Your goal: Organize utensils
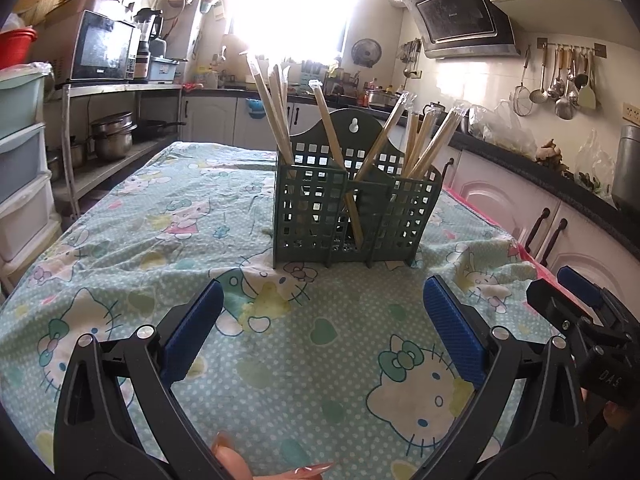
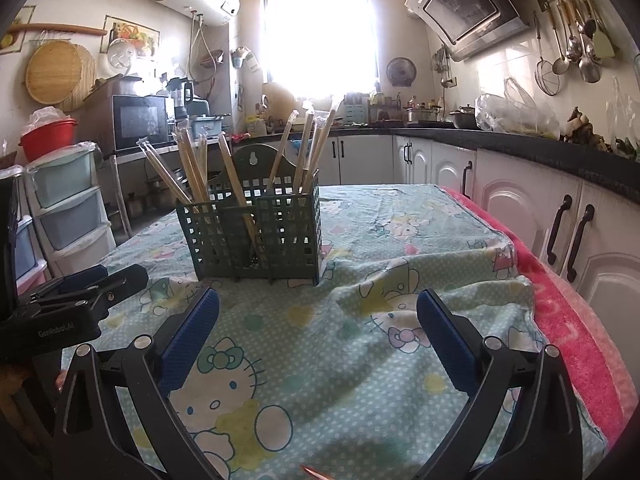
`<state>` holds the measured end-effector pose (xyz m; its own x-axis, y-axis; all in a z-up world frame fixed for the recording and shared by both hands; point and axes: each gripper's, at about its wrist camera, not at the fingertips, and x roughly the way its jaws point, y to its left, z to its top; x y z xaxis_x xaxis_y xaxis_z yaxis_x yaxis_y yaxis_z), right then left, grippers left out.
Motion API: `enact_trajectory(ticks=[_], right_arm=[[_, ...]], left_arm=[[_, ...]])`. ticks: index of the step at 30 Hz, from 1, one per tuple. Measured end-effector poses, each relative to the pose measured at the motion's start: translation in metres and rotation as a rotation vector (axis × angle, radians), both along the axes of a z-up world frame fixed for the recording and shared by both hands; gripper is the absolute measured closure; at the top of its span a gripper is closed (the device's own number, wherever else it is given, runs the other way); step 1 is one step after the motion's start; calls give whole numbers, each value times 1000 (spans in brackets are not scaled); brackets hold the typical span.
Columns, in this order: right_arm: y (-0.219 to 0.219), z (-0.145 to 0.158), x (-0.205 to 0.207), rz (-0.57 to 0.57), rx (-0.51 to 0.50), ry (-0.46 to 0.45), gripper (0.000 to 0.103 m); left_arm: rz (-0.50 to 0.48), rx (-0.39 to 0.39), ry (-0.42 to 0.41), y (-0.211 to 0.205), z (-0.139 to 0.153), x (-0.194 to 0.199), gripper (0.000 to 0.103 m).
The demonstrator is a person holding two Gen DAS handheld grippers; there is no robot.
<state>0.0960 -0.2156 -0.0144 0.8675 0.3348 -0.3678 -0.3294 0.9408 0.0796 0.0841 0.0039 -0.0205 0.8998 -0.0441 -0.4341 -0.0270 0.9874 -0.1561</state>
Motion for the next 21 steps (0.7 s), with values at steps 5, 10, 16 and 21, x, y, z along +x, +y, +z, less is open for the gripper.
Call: enact_trajectory(ticks=[5,10,16,21], right_arm=[[-1,-1,-2,-8,9,-7,7],[-2,0,-6,-7,14,-23,7],[1,0,-7,1,3,-24,7],[2,0,-7,3,1,-26,7]], left_arm=[[0,4,-7,0,1,-2,11],[-1,10,-11,-2,1,-2,11],[1,13,-12,-2,1,-2,11],[3,16,-14,-3,1,-2,11]])
